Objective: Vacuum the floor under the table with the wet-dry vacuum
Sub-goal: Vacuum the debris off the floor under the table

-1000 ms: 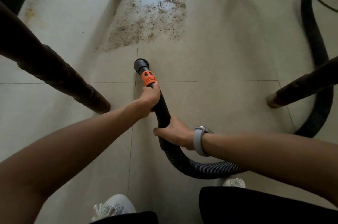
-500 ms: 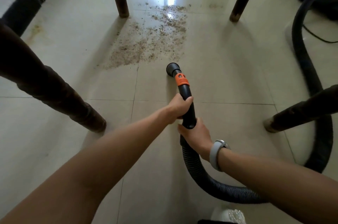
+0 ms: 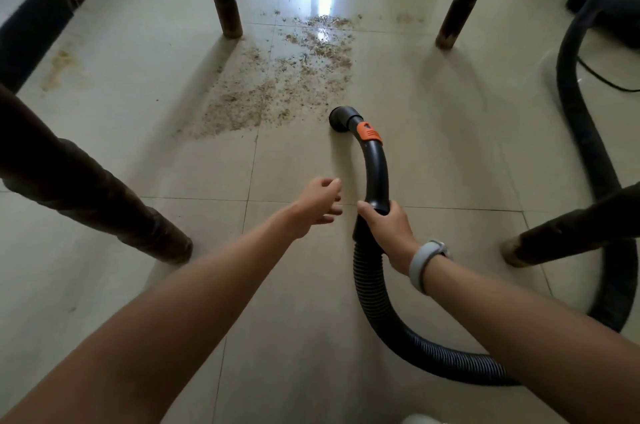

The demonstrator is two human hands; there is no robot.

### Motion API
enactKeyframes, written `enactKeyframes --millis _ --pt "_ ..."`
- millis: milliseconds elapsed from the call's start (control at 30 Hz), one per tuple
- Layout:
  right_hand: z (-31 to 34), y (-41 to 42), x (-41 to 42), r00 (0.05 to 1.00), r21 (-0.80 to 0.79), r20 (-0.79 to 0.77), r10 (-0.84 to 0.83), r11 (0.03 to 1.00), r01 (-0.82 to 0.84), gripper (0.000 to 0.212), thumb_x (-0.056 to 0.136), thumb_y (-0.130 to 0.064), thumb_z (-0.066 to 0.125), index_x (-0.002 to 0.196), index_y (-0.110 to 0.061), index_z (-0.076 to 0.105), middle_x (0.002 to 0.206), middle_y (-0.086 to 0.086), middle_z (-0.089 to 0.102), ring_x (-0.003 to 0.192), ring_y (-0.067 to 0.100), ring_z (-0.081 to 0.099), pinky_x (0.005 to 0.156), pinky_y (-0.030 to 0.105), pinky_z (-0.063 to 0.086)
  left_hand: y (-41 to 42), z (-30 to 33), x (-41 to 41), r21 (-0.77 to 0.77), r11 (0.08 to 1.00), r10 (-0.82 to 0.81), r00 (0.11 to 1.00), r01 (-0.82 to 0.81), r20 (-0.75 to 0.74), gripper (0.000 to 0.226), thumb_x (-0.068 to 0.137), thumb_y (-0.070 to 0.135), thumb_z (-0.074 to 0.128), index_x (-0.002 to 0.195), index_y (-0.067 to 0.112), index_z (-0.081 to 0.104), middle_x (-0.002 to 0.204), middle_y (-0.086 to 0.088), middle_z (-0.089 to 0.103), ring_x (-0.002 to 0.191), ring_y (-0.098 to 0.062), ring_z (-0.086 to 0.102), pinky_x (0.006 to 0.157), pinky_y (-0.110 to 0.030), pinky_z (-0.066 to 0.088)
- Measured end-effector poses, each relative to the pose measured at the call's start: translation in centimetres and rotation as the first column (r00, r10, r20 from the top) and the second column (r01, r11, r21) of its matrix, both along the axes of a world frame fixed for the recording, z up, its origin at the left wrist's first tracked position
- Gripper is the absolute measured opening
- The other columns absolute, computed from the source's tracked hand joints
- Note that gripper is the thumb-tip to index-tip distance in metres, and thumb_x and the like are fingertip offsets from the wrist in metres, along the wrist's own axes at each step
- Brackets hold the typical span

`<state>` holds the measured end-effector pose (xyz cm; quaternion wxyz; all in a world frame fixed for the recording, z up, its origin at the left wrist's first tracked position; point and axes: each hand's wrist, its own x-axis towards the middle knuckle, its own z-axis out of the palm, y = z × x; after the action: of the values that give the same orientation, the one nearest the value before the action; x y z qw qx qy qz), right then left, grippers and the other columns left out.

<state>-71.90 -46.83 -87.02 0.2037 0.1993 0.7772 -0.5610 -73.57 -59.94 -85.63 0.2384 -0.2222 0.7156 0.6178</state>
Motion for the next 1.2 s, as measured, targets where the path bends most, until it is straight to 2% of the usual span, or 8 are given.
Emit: enactKeyframes --millis 267,400,467,567,767,1000,1100,1200 --pt "-0.7 -1.2 -1.8 1.0 -0.095 -0.002 -0.023 0.995 0.023 0.036 0.088 -0.031 0.062 0.112 -0.007 0.05 0.1 0.01 0.059 0.093 0.025 0.061 0.086 0.039 0.052 2.1 -2.5 7.3 0.171 0.984 -0.099 0.968 0.06 0.231 0.051 0.1 0.049 0.017 0.127 0.014 0.044 0.119 -0.009 0.054 0.105 -0.023 0.055 0.092 -0.037 0.045" --pt "-0.8 -1.8 -2.4 1.0 -0.107 -0.008 -0.029 0.994 0.028 0.037 0.087 -0.029 0.063 0.113 -0.005 0.052 0.096 0.008 0.059 0.09 0.023 0.06 0.083 0.037 0.052 4.1 -2.9 7.9 0.322 0.944 0.014 0.981 -0.077 0.195 0.036 0.099 0.049 0.025 0.123 0.026 0.036 0.12 -0.002 0.05 0.102 -0.014 0.053 0.08 -0.03 0.047" --pt "-0.9 -1.6 -2.5 0.999 -0.141 0.024 -0.021 0.99 0.025 0.04 0.087 -0.03 0.063 0.115 -0.004 0.052 0.093 0.007 0.059 0.086 0.022 0.06 0.079 0.036 0.052 4.2 -3.3 7.7 0.295 0.952 0.051 0.99 -0.088 0.131 0.031 0.1 0.044 0.03 0.117 0.02 0.038 0.117 -0.004 0.05 0.091 -0.009 0.053 0.075 -0.027 0.047" --pt "-0.7 -1.3 -2.8 0.998 -0.165 0.069 -0.006 0.986 0.017 0.042 0.086 -0.032 0.064 0.117 -0.005 0.052 0.094 0.007 0.058 0.084 0.022 0.06 0.076 0.035 0.051 4.1 -3.6 7.6 0.233 0.971 0.031 0.998 -0.045 0.063 0.031 0.101 0.04 0.03 0.118 0.014 0.038 0.115 -0.01 0.051 0.099 -0.016 0.053 0.085 -0.032 0.048" --pt "-0.3 -1.4 -3.3 0.998 -0.155 0.066 -0.013 0.988 0.023 0.039 0.086 -0.033 0.063 0.113 -0.006 0.053 0.093 0.007 0.059 0.089 0.024 0.061 0.083 0.039 0.053 3.7 -2.9 7.3 0.103 0.994 -0.021 0.997 0.028 -0.069 0.029 0.102 0.032 0.032 0.118 0.008 0.036 0.098 -0.003 0.048 0.08 -0.005 0.048 0.067 -0.016 0.043" --pt "-0.5 -2.6 -3.0 0.994 0.107 -0.083 -0.067 0.991 0.075 0.037 0.081 -0.034 0.061 0.104 -0.005 0.058 0.097 0.011 0.064 0.089 0.027 0.062 0.083 0.041 0.053 3.3 -2.0 7.2 0.077 0.991 -0.102 0.992 0.108 -0.074 0.037 0.101 0.03 0.037 0.128 0.006 0.032 0.11 -0.008 0.049 0.102 -0.018 0.052 0.088 -0.035 0.048" --pt "-0.5 -2.6 -2.8 0.996 0.095 -0.081 -0.049 0.994 0.057 0.036 0.082 -0.032 0.061 0.106 -0.005 0.056 0.095 0.009 0.061 0.087 0.024 0.06 0.075 0.035 0.051 3.2 -2.0 7.5 0.058 0.994 -0.091 0.993 0.095 -0.08 0.038 0.101 0.029 0.038 0.128 0.004 0.033 0.108 -0.006 0.049 0.1 -0.017 0.051 0.089 -0.035 0.047" --pt "-0.3 -2.7 -2.5 0.998 0.037 -0.055 -0.015 0.999 0.017 0.03 0.083 -0.029 0.061 0.103 -0.008 0.054 0.093 0.008 0.06 0.091 0.026 0.061 0.084 0.04 0.053 2.8 -1.9 7.8 0.09 0.993 -0.071 0.996 0.076 -0.059 0.038 0.101 0.029 0.038 0.128 0.003 0.032 0.111 -0.009 0.049 0.102 -0.018 0.052 0.088 -0.035 0.047"
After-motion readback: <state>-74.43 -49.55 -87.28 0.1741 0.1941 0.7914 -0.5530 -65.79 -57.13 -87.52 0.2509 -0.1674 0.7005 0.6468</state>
